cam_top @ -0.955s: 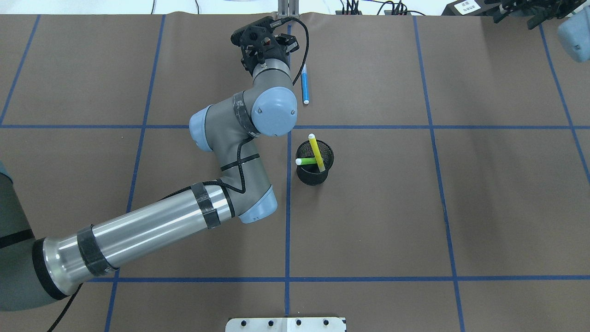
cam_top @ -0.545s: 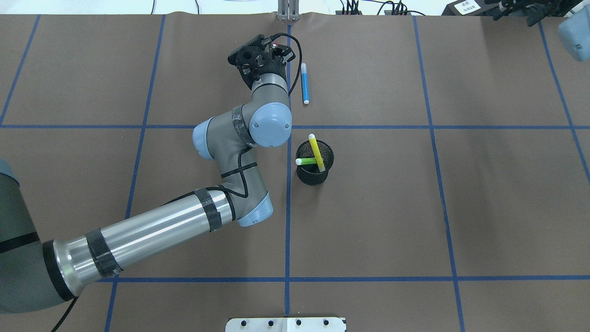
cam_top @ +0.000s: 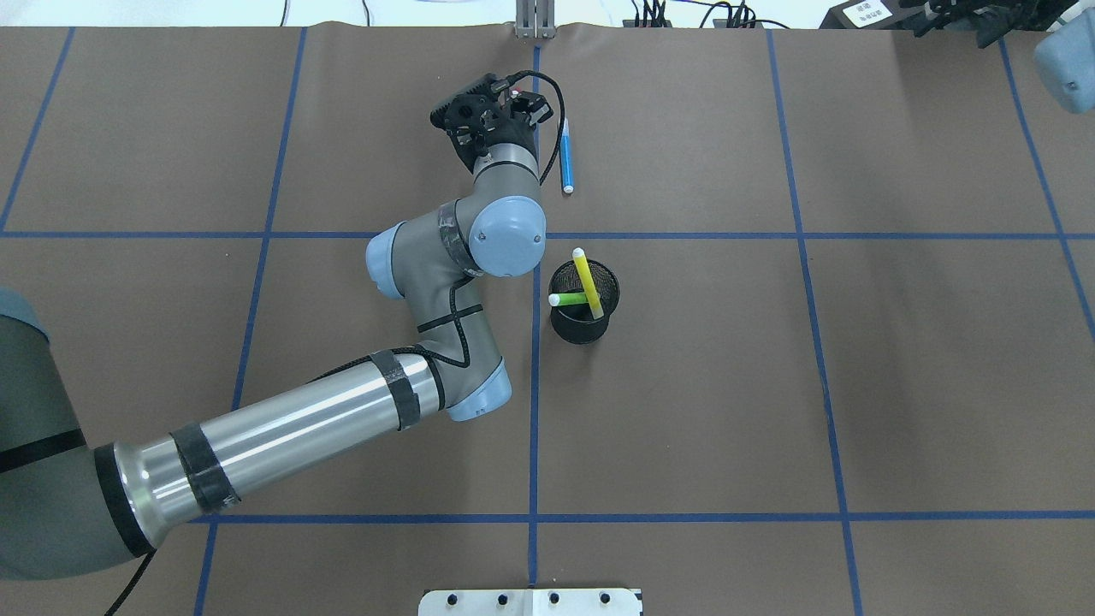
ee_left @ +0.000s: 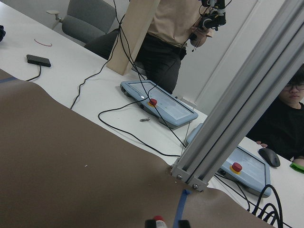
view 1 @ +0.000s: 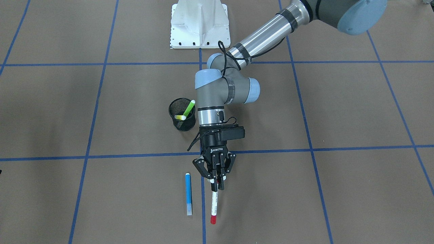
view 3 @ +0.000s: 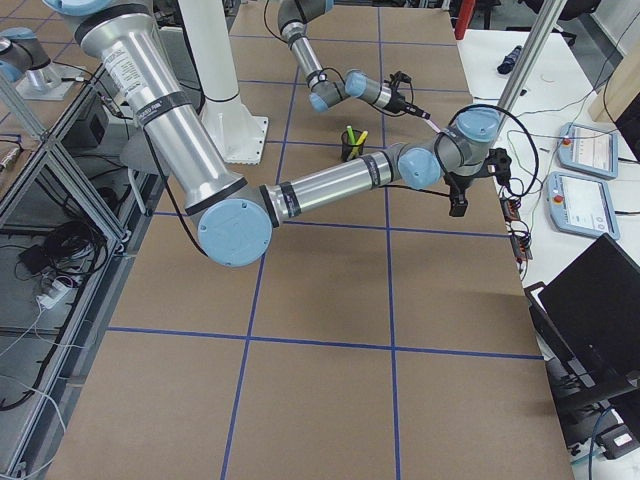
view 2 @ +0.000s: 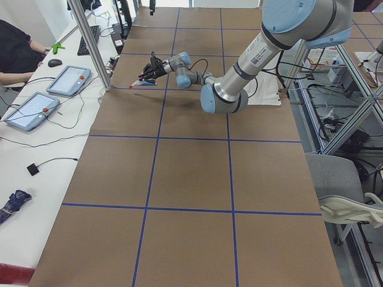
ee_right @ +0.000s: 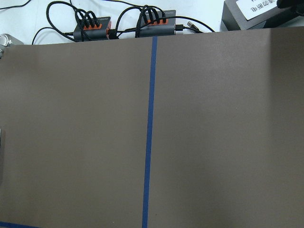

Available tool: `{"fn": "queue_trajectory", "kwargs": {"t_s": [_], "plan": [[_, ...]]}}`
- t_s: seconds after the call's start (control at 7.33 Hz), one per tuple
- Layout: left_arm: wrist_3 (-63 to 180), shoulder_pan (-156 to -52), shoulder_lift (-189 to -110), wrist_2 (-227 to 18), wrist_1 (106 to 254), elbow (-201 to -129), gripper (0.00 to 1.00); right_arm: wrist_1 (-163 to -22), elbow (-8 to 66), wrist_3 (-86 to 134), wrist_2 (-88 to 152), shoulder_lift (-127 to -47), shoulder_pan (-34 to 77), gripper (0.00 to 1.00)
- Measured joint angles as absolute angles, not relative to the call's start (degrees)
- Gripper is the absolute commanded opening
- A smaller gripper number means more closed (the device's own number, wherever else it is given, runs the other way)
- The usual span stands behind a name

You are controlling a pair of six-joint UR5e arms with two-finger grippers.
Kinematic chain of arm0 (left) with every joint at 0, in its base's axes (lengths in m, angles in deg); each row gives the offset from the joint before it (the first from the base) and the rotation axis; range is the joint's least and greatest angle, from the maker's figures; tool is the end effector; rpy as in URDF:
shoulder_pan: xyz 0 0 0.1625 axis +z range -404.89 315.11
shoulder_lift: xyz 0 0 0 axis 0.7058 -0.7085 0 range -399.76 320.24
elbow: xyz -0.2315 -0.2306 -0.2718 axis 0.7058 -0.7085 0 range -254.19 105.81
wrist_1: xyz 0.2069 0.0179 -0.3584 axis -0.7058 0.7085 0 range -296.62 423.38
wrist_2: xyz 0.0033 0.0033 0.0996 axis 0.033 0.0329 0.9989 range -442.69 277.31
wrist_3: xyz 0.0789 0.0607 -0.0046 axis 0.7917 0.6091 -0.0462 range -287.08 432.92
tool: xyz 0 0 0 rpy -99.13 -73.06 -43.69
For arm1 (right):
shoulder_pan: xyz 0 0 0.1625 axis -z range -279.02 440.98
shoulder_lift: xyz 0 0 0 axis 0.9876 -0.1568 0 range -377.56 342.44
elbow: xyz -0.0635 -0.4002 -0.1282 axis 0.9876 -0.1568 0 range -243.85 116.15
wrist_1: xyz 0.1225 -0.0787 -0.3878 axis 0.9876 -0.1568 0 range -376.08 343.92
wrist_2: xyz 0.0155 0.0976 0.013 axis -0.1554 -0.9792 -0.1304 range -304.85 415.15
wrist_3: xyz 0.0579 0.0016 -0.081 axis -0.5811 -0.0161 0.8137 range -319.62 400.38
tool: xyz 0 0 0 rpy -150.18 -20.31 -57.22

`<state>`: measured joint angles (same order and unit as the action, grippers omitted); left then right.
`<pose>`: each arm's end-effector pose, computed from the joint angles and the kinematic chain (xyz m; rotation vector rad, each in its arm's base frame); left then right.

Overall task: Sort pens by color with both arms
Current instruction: 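Lower the red-capped marker beside the blue marker and release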

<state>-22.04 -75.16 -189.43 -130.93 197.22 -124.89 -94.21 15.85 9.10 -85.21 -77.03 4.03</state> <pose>0.6290 -0.5983 0.1831 0.8995 0.9331 -0.9367 -0.1033 -0.6967 0.3938 0.1615 -0.9868 0.0451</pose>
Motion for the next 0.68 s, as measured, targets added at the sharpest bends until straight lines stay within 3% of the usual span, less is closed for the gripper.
{"fn": "queue_trajectory", "kwargs": {"t_s": [0.55, 0.68], "plan": [[-22.1, -74.5, -193.5, -131.7, 197.3, -119.9, 0.00, -94.2, 16.0, 9.2, -85.1, -77.2, 4.0, 0.99], [-22.1, -74.5, -193.8, -131.8, 197.3, -119.3, 0.07, -94.2, 16.0, 9.2, -85.1, -77.2, 4.0, 0.99]]}}
